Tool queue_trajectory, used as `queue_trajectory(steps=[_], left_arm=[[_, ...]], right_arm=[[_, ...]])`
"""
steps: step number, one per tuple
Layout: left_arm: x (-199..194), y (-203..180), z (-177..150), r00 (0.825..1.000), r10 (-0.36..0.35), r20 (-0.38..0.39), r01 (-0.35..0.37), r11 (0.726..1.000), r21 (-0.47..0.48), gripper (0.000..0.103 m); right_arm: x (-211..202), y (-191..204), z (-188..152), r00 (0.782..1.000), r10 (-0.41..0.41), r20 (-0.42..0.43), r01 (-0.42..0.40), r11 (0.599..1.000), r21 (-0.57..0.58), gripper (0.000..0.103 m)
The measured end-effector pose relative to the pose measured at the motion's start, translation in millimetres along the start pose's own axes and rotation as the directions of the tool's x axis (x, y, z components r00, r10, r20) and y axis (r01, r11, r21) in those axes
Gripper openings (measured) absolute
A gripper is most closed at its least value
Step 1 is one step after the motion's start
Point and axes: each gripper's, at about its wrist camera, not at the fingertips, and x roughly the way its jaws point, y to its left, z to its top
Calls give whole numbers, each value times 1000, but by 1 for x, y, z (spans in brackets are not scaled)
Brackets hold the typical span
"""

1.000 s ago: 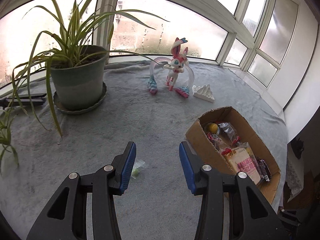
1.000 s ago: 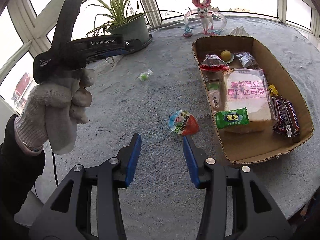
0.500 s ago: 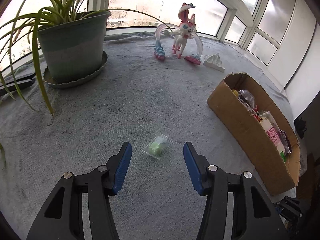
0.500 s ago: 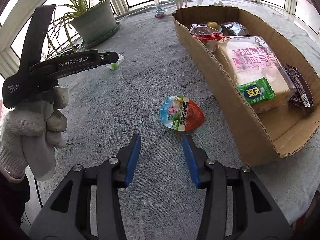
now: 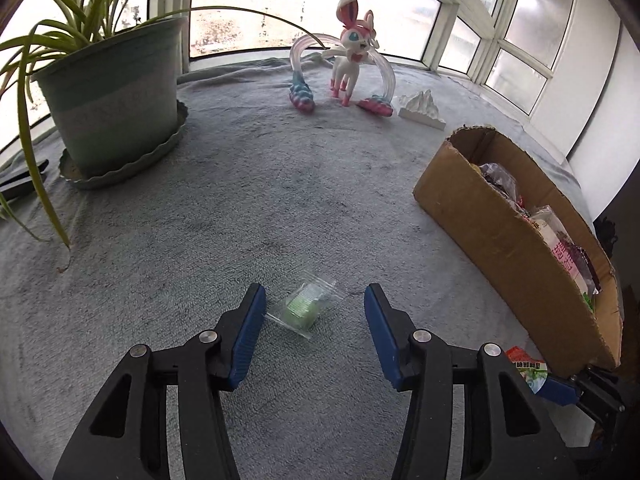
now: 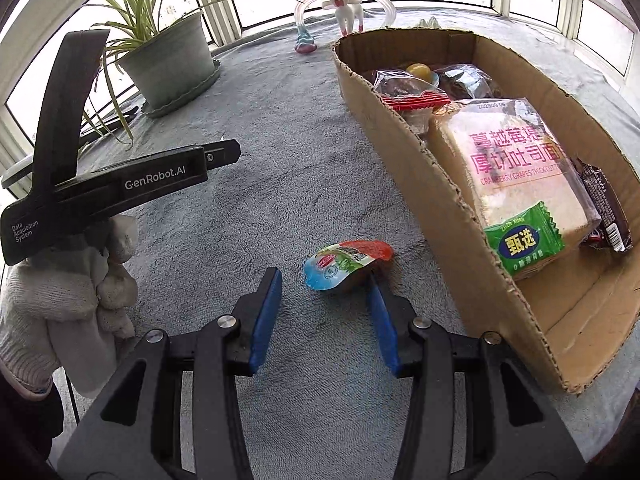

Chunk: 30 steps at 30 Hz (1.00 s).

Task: Organize snacks
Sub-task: 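Grasp the green bagged candy with the left gripper while the right grasps the red-blue egg candy, then carry the green bagged candy and egg candy over the box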

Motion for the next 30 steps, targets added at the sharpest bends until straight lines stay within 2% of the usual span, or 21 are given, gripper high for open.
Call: queue_trajectory(steps=[1,7,12,14,30], left_arm=[[0,1,0,1000,3,2,-3,1000,-3,41],[-2,5,-2,1000,9,7,-9,1000,-16,24],[-1,1,-2,1000,7,5,-7,1000,8,20],[-1,0,-2,1000,7,7,-7,1000,11,20],[-11,1,-6,1000,-8,23,8,1000,6,18]], right_arm=[[1,2,1,1000,-7,1,7,1000,-12,46],[9,9,9,1000,-15,11,15,999,-39,46],[11,13,8,999,-26,26,28,996,-81,41],[10,10,6,999,-35,37,38,995,-90,31],[-5,3,-1,996,38,76,-31,995,-94,25]])
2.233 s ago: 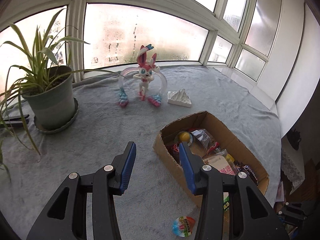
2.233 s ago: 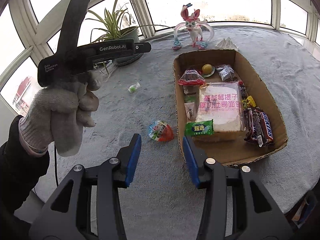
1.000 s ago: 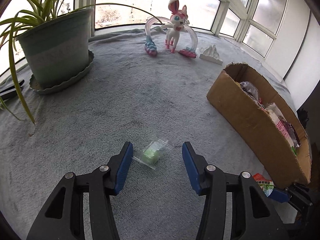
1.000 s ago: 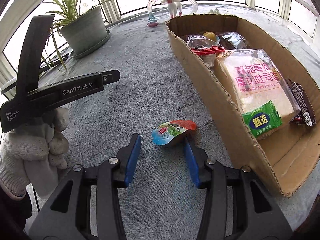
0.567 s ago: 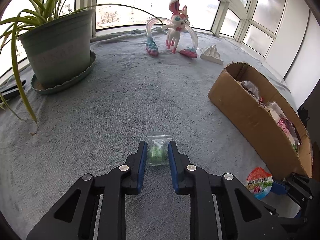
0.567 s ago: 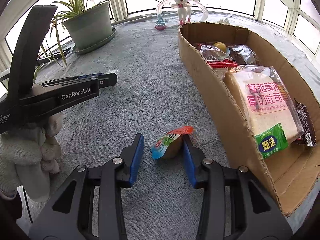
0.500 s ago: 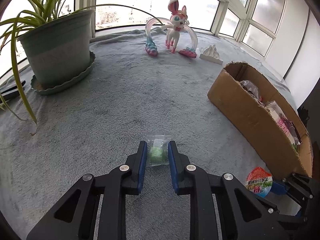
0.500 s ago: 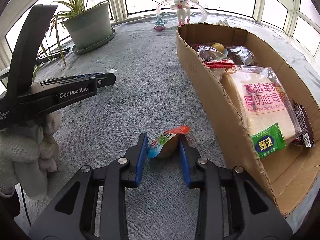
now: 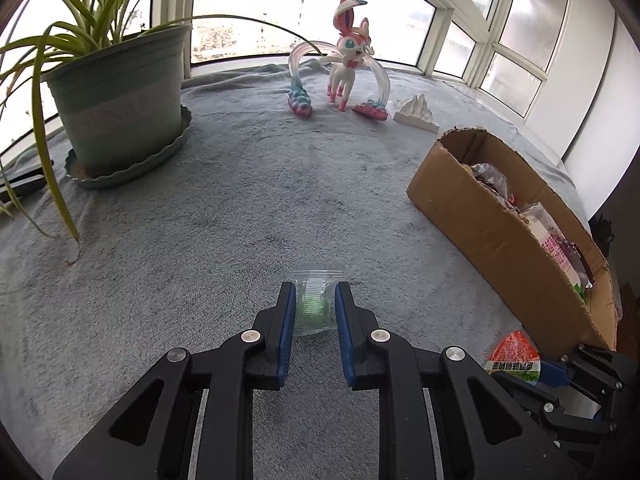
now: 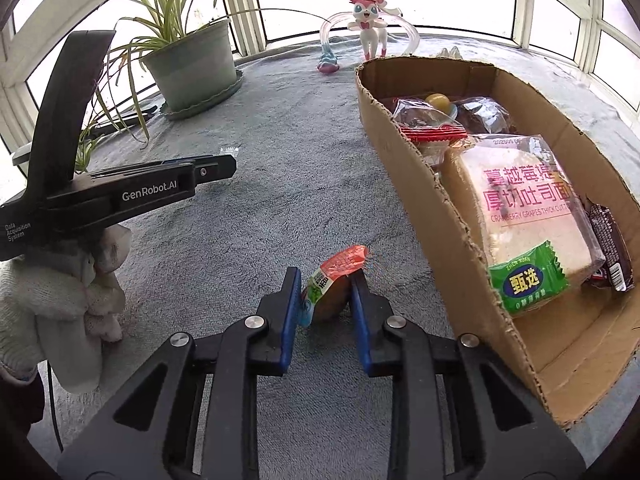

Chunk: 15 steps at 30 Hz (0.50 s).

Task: Organize snacks
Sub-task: 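Carry the green bagged candy and egg candy over the box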

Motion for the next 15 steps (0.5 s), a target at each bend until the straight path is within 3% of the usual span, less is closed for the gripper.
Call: queue_trajectory(steps=[15], left_arm=[[-31,-14,6,999,-2,52,2,1000,-11,18]], right_arm=[[-41,4,13,993,97,65,-96,995,-23,25]])
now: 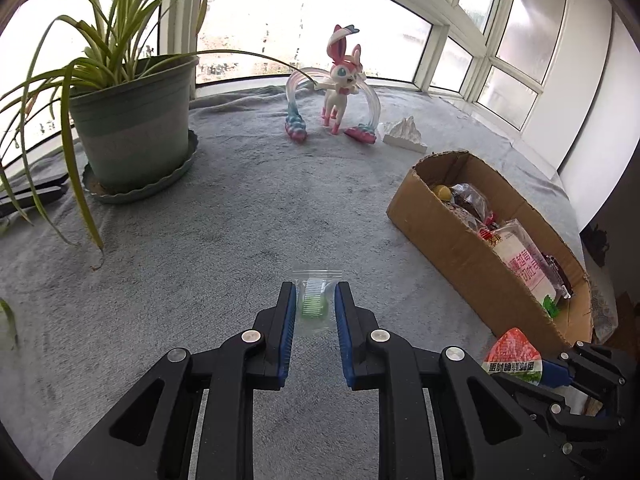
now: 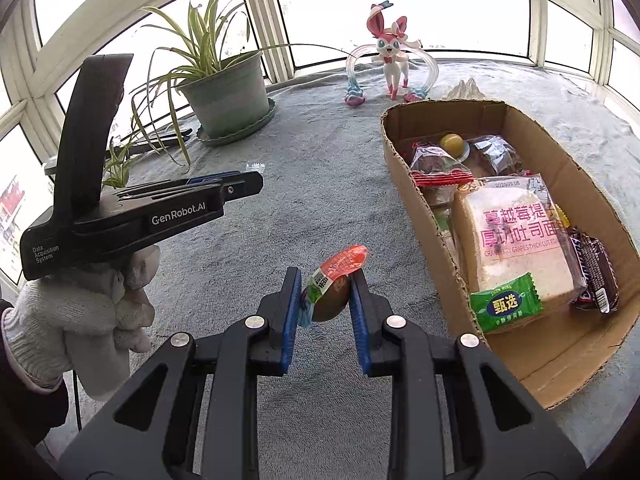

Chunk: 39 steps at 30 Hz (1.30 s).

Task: Organize snacks
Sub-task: 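Carry the green bagged candy and egg candy over the box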

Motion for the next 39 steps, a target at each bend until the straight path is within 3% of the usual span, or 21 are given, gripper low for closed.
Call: queue_trajectory(steps=[8,17,28,39], left_arm=[[-17,-29,13,999,1,49,-2,1000,14,18],[-15,-79,24,997,13,74,-14,1000,13,18],[7,-144,33,998,-26,58,26,1000,16,18],[25,-168,41,999,-4,35,4,1000,-12,18]], right_arm=[[-29,-21,18,998,47,45,-47,999,-14,25],[-50,-76,32,996,66,59,-64,997,-43,25],[-63,-153,48,998,46,52,-46,999,2,25],[-54,-179,55,998,65,6,-65,998,-14,25]])
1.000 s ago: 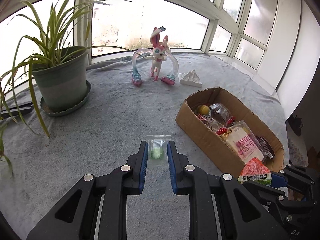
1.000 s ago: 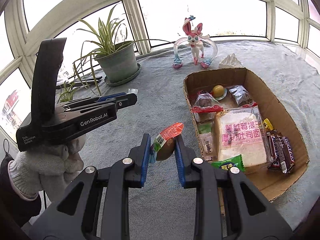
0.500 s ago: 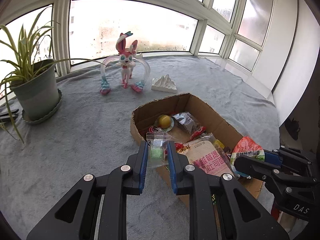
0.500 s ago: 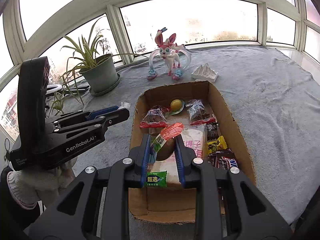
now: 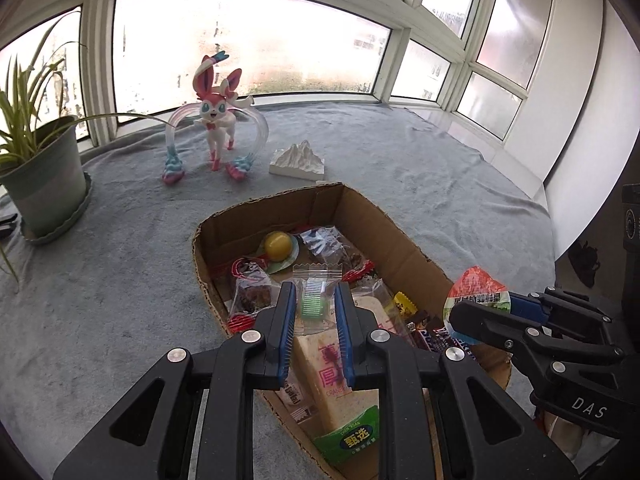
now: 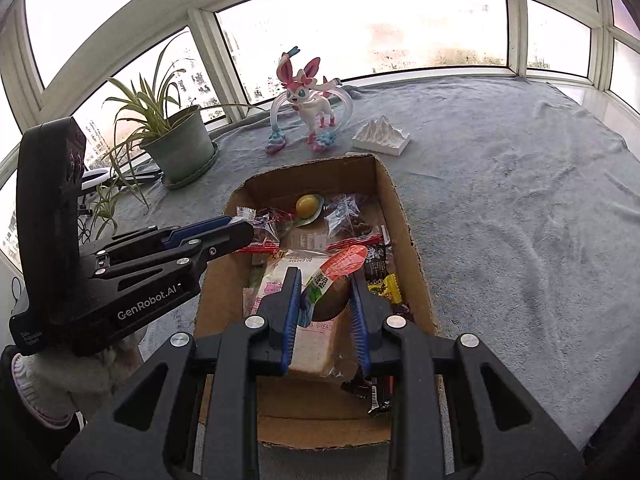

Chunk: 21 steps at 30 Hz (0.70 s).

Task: Organize snacks
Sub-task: 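Carry the green bagged candy and egg candy over the box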

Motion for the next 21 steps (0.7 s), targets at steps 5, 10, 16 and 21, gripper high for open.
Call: queue_trajectory(steps=[5,10,16,21], left_arm=[[2,-4,2,1000,15,-3,-15,1000,-5,18],[5,-5,4,1000,27,-13,-27,1000,-4,19],[7,-3,5,999,30,-21,-30,1000,-7,20],[5,0,6,999,34,-20,-34,999,-15,20]], right_arm=[[4,-3,2,1000,20,-21,-21,1000,-12,25],[7,-4,2,999,28,-39,-29,999,-15,25],[10,-2,2,998,37,-54,-38,999,-19,26],[10,2,1,998,28,-57,-29,999,-22,27]])
